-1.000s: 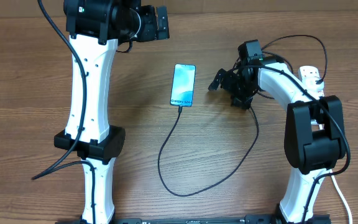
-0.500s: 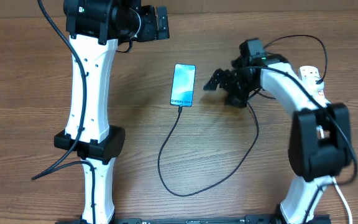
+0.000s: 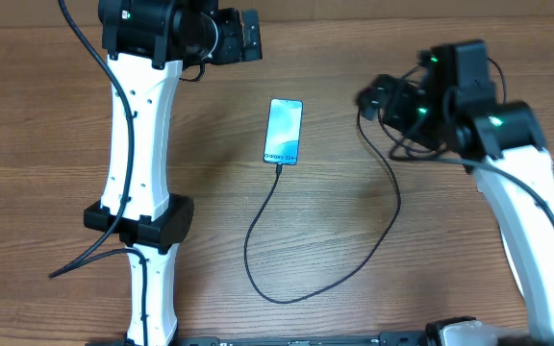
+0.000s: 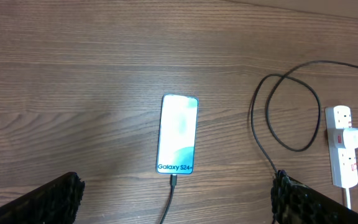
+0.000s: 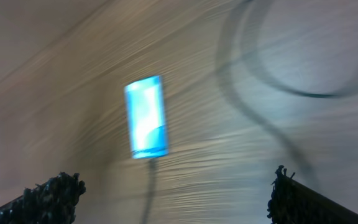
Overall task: Plug charger to phone and switch on socket
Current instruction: 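Move the right gripper over the white power strip's switch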
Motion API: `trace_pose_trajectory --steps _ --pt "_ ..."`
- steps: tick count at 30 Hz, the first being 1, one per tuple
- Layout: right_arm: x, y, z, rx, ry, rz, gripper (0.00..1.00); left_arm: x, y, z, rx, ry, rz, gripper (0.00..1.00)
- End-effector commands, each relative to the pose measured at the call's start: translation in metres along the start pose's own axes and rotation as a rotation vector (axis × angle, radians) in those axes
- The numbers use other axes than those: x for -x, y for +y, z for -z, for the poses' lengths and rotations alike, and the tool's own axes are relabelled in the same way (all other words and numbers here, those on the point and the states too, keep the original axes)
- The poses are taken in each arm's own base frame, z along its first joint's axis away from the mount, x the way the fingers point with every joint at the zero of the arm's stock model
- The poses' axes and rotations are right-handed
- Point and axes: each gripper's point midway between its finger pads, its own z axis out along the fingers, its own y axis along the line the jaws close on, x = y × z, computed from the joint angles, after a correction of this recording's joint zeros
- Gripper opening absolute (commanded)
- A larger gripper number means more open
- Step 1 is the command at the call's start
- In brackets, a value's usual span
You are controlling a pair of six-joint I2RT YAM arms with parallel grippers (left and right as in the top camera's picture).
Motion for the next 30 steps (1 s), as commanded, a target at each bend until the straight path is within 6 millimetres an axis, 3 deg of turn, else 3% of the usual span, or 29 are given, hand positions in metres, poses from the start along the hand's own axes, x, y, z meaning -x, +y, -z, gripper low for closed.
trace_pose_trajectory --steps 1,6,12,21,24,30 --pt "0.036 -0.060 0.049 -0.255 -0.245 -0.125 1.00 0.000 0.003 -0.002 0.015 0.000 -0.022 1.00" --pt "0.056 -0.113 0.091 -0.394 -0.377 -0.223 1.00 0.000 0.003 -0.002 0.015 0.000 -0.022 0.99" --pt "0.073 -0.167 0.100 -0.458 -0.390 -0.323 1.00 0.000 0.003 -0.002 0.015 0.000 -0.022 1.00" --pt "0.100 -0.209 0.049 -0.090 -0.191 -0.240 1.00 0.000 0.003 -0.002 0.015 0.000 -0.022 1.00" --pt "0.099 -0.228 0.026 0.016 -0.127 -0.251 1.00 0.000 0.003 -0.002 0.015 0.000 -0.022 1.00" --pt "0.087 -0.266 -0.021 0.019 -0.015 -0.358 1.00 0.000 0.003 -0.002 0.015 0.000 -0.022 1.00"
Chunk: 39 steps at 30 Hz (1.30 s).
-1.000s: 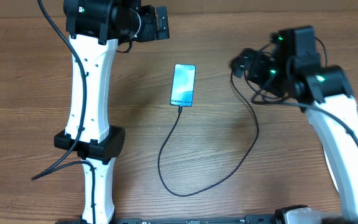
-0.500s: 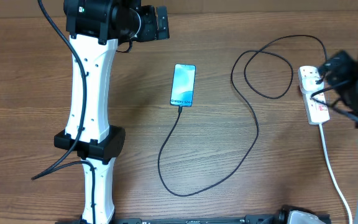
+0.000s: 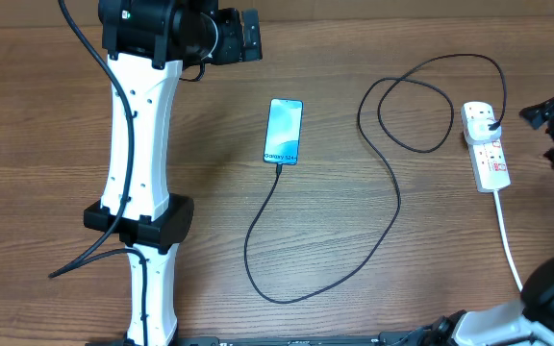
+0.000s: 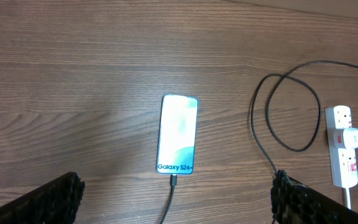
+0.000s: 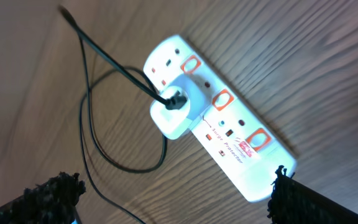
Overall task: Plug charger to phone and switch on socket
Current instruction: 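Move the right gripper over the white power strip's switch, then press the orange switch beside the plug with the right gripper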
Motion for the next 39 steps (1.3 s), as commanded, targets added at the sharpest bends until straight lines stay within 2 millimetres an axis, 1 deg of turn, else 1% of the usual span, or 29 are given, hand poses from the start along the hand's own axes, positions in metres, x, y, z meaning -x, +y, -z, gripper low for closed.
trace_pose_trajectory --steps 1,5,8,12,15,23,27,32,37,39 --pt "-0.005 0.006 -0.020 0.079 0.069 0.021 1.00 0.000 0.003 -0.002 0.015 0.000 -0.022 1.00" --pt "-0.006 0.002 -0.030 0.078 0.087 0.013 1.00 0.000 0.003 -0.002 0.015 0.000 -0.022 1.00" --pt "0.003 0.003 -0.031 0.081 0.052 0.045 1.00 0.000 0.003 -0.002 0.015 0.000 -0.022 1.00" --pt "0.020 -0.003 -0.033 0.041 -0.022 0.108 1.00 0.000 0.003 -0.002 0.015 0.000 -0.022 1.00" --pt "0.027 -0.007 -0.034 0.020 -0.054 0.137 1.00 0.000 0.003 -0.002 0.015 0.000 -0.022 1.00" --pt "0.037 -0.004 -0.033 0.024 -0.096 0.160 1.00 0.000 0.003 -0.002 0.015 0.000 -0.022 1.00" --pt "0.042 -0.001 -0.037 0.028 -0.114 0.222 1.00 0.000 0.003 -0.002 0.015 0.000 -0.022 0.99" --pt "0.042 -0.001 -0.050 0.035 -0.101 0.230 1.00 0.000 0.003 -0.002 0.015 0.000 -0.022 1.00" --pt "0.031 -0.006 -0.075 0.033 -0.039 0.220 1.00 0.000 0.003 -0.002 0.015 0.000 -0.022 1.00" --pt "0.027 -0.005 -0.081 0.046 -0.021 0.218 1.00 0.000 0.003 -0.002 0.015 0.000 -0.022 1.00"
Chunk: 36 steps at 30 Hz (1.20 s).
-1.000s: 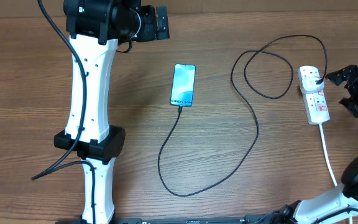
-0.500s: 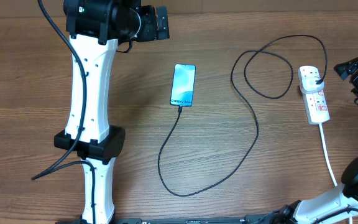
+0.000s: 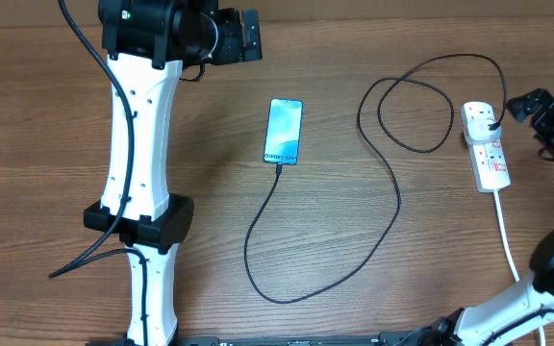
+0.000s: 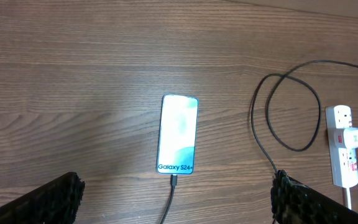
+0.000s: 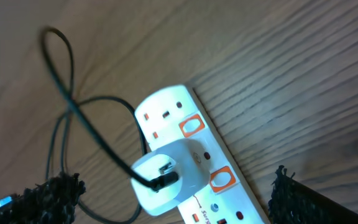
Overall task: Plug charger to phone and switch on socket
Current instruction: 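Press the orange switch beside the plug with the right gripper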
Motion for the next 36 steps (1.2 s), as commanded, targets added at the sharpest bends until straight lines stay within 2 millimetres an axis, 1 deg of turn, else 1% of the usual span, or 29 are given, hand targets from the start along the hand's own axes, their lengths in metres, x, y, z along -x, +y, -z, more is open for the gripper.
trace_pose_trajectory --steps 1,3,6,11,17,21,26,31,36 --pt "-0.008 0.003 -0.014 0.028 0.036 0.012 1.00 0.000 0.003 -0.002 0.015 0.000 -0.020 0.99" --pt "-0.010 0.009 -0.017 0.060 0.045 0.012 1.00 0.000 0.003 -0.002 0.015 0.000 -0.020 1.00" --pt "-0.013 0.010 -0.023 0.061 0.059 0.023 1.00 0.000 0.003 -0.002 0.015 0.000 -0.020 1.00" --pt "-0.024 0.011 -0.038 0.058 0.100 0.026 1.00 0.000 0.003 -0.002 0.015 0.000 -0.020 1.00" --pt "-0.028 0.017 -0.043 0.058 0.113 0.040 1.00 0.000 0.003 -0.002 0.015 0.000 -0.020 1.00" --pt "-0.030 0.013 -0.045 0.020 0.120 0.044 1.00 0.000 0.003 -0.002 0.015 0.000 -0.020 1.00" --pt "-0.033 0.012 -0.047 0.016 0.130 0.040 1.00 0.000 0.003 -0.002 0.015 0.000 -0.020 1.00" --pt "-0.043 0.006 -0.057 0.016 0.168 0.017 1.00 0.000 0.003 -0.002 0.015 0.000 -0.020 1.00" --pt "-0.049 0.011 -0.063 0.036 0.190 0.018 1.00 0.000 0.003 -0.002 0.015 0.000 -0.020 1.00"
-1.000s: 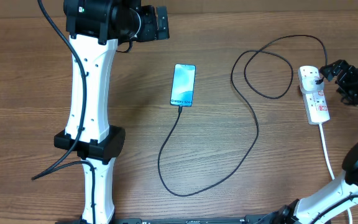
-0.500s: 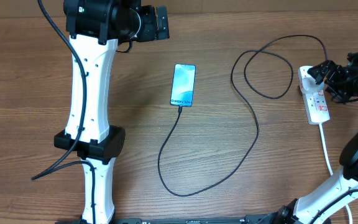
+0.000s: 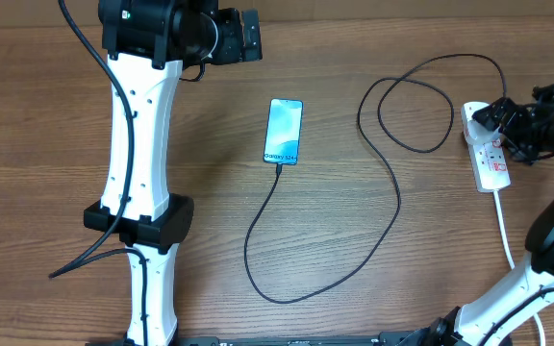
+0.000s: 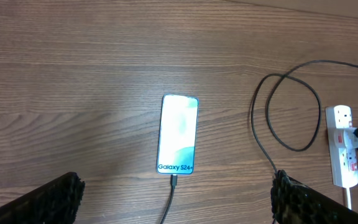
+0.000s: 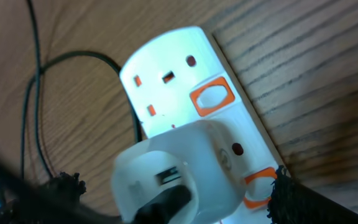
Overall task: Plug charger to phone and switch on socket
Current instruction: 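Press the orange switch beside the plug with the right gripper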
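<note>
The phone (image 3: 284, 132) lies lit on the wooden table, with the black cable (image 3: 279, 169) plugged into its near end. That cable loops right to a white charger adapter (image 5: 179, 174) seated in the white power strip (image 3: 490, 159). The strip has orange-rimmed switches (image 5: 211, 96). My right gripper (image 3: 510, 119) is open, low over the strip's far end, its fingers (image 5: 294, 199) on either side of the adapter. My left gripper (image 4: 176, 186) hangs open high above the phone (image 4: 178, 134). The left wrist view also shows the strip (image 4: 342, 149).
The strip's own white lead (image 3: 504, 231) runs toward the table's near edge. The cable loop (image 3: 407, 115) lies between phone and strip. The left arm's white column (image 3: 142, 173) stands at the left.
My right gripper has moved left from beside the strip's far end to right over it. The adapter now fills the right wrist view. Left arm, phone and cable are unchanged.
My right gripper was first over the cable loop right of the phone. It then stood open at the table's right edge past the strip, then nearer the strip's far end. Now it straddles the adapter. The phone stayed lit and plugged in throughout.
</note>
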Motion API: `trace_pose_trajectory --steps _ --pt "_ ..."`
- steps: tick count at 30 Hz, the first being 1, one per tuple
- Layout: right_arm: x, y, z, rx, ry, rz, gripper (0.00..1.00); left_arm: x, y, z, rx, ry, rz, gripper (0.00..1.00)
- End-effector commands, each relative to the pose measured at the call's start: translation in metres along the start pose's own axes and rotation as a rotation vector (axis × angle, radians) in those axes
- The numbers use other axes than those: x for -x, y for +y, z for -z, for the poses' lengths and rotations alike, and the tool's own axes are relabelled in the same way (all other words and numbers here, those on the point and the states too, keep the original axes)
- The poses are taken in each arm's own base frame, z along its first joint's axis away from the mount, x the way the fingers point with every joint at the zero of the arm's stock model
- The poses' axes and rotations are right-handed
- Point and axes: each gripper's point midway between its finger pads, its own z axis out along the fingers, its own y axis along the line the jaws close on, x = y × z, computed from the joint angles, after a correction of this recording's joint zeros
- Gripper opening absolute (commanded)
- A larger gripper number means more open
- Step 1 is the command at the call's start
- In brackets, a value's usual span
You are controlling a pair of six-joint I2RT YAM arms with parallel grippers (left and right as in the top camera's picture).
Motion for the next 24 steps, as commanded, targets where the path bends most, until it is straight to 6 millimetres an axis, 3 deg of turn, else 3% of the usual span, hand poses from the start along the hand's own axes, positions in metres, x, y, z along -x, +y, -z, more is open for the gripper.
trace_pose_trajectory --steps 1,9,24 --pt "-0.006 0.006 -0.010 0.015 0.025 0.013 1.00 0.000 0.003 -0.002 0.015 0.000 -0.019 1.00" --pt "-0.010 0.016 -0.015 0.017 0.040 0.033 1.00 0.000 0.003 -0.002 0.015 0.000 -0.019 1.00" --pt "-0.016 0.015 -0.015 0.016 0.067 0.014 1.00 0.000 0.003 -0.002 0.015 0.000 -0.019 1.00"
